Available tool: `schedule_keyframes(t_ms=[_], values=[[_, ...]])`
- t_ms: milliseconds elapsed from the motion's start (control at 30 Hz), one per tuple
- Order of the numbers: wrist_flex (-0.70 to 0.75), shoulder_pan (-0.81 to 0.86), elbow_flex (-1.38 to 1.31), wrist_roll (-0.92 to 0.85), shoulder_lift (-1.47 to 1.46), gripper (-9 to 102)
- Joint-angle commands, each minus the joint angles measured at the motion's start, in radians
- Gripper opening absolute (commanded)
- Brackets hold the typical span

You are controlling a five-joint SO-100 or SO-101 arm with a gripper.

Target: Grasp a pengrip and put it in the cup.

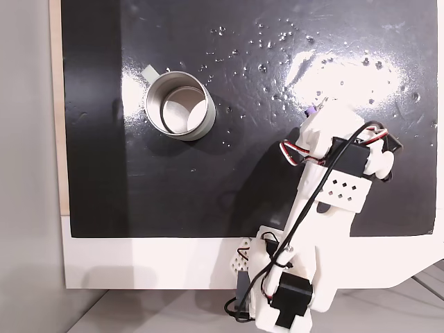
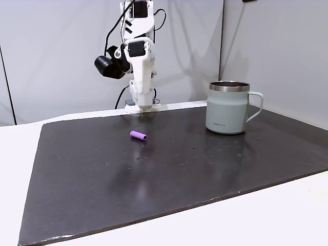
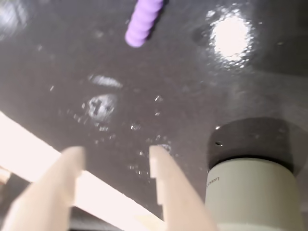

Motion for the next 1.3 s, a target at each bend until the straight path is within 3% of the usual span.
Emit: schedule_keyframes(t_ms=[0,1033,1267], values=[[0.057,0.021,-0.109,0.051,-0.067,20],[-0.051,0.077,-0.250,0.078,-0.632,21],[-0.052,0.089,-0.268,0.074,-0.653,8]])
